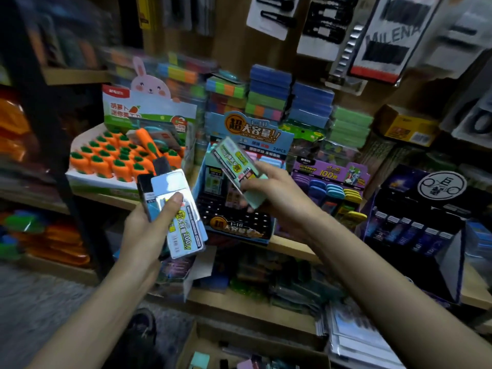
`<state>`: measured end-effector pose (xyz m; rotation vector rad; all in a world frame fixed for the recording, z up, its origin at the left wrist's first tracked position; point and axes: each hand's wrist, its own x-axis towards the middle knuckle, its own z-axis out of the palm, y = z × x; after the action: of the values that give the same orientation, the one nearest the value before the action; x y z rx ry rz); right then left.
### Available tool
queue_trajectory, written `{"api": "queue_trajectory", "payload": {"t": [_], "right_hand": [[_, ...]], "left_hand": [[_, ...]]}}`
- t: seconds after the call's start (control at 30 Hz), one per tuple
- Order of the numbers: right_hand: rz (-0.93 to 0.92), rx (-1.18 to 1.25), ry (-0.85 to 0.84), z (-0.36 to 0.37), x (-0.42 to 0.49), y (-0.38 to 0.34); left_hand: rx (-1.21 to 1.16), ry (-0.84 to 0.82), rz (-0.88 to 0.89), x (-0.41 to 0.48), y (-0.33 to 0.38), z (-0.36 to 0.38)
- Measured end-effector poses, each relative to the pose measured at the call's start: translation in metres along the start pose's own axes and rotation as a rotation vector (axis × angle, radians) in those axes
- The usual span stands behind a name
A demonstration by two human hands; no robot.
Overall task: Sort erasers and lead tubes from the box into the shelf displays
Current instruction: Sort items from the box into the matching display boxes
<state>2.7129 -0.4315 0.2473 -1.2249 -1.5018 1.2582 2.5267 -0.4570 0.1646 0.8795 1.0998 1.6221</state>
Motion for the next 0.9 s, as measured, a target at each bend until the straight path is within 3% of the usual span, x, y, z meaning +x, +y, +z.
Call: {"api": "queue_trajectory", "payload": {"t": [0.17, 0.43, 0.9], "right_hand": [[-0.22, -0.435, 0.208, 0.009, 0.034, -0.021], [-0.442, -1.051, 0.274, 0.019, 0.072, -0.017], [-0.411, -1.162, 0.148, 0.026, 0.086, -0.011]], "left_hand": [[0.027, 0.034, 0.027, 0.005, 0.005, -0.029], [0.006, 0.05, 0.056, 0.009, 0.011, -0.048], [0.023, -0.008, 0.041, 0.004, 0.011, -0.041]]}}
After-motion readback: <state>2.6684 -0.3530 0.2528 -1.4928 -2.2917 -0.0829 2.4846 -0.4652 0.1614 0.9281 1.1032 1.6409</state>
